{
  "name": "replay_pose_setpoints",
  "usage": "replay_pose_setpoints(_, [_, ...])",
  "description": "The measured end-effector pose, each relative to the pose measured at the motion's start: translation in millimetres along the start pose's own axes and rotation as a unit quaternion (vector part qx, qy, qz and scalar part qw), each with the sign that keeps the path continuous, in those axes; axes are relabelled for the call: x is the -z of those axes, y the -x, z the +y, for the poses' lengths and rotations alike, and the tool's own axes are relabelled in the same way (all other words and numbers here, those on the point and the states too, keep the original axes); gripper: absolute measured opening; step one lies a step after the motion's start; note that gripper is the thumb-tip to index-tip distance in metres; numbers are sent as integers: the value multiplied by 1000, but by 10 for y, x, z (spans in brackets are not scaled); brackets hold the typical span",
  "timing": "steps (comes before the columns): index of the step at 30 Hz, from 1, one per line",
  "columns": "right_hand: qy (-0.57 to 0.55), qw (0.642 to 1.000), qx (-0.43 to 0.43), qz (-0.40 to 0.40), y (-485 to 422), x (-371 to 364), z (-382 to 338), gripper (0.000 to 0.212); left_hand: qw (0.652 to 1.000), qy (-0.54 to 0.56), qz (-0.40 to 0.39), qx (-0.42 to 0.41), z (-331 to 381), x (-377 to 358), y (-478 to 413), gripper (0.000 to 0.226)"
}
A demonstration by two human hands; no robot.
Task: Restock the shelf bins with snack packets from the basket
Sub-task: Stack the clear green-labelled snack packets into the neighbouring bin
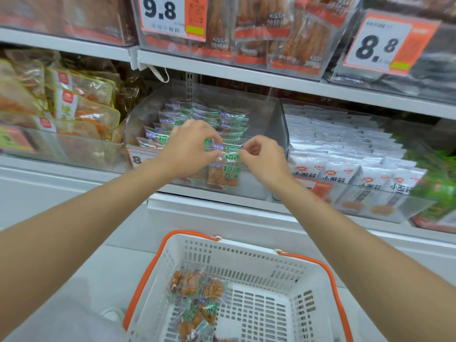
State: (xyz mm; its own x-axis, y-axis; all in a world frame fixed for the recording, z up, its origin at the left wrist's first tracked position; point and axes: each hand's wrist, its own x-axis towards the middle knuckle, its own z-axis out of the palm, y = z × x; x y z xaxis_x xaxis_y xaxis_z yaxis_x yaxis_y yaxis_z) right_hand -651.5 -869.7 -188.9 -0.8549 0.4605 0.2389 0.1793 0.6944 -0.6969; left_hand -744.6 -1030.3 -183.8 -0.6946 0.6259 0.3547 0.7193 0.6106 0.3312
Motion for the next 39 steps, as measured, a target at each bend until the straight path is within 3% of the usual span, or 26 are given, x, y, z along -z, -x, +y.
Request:
replay_pose_setpoints(1, [-11, 998, 45, 39, 113, 3, 2, 3, 999, 1, 44, -16, 93, -18, 86, 15])
replay_pose_setpoints(2, [-14, 995, 81, 60, 235, 1, 5, 7, 997, 16, 73, -25, 184, -41, 181, 9])
replay_pose_setpoints(5, [-20, 993, 104, 43, 600, -75, 127, 16, 994, 95, 48, 12, 379, -187, 493, 11])
replay_pose_setpoints(9, [0, 998, 10, -67, 1062, -329, 597, 12, 968, 146, -160, 126, 358, -634, 926, 21])
replay_pose_setpoints(13, [30, 967, -87, -238, 1511, -705, 1236, 14, 915, 73, -377, 122, 145, -1220, 1337, 31])
replay_pose_setpoints(18, [101, 897, -136, -408, 1940, -1076, 1774, 13, 864, -60, -486, 120, -171, -1959, 1850, 12])
replay_pose_setpoints(22, [109, 876, -154, -443, 2108, -1259, 1937, 15, 858, -109, -482, 141, -459, -2395, 2156, 29])
replay_pose_setpoints(26, [97, 868, -176, -455, 2160, -1424, 1998, 19, 863, -176, -465, 90, -634, -2708, 2317, 82])
replay_pose_setpoints(28, [86, 863, -197, -457, 2181, -1500, 2037, 18, 856, -200, -469, 83, -676, -2847, 2354, 94])
replay_pose_setpoints(33, [60, 860, -221, -456, 2224, -1563, 2099, 18, 819, -311, -481, 22, -657, -3023, 2444, 72])
replay_pose_setpoints(36, [40, 865, -242, -438, 2197, -1528, 2121, 19, 841, -310, -443, 11, -577, -2946, 2380, 72])
replay_pose_setpoints(39, [24, 875, -247, -414, 2096, -1401, 2051, 18, 878, -210, -430, 24, -393, -2758, 2220, 72])
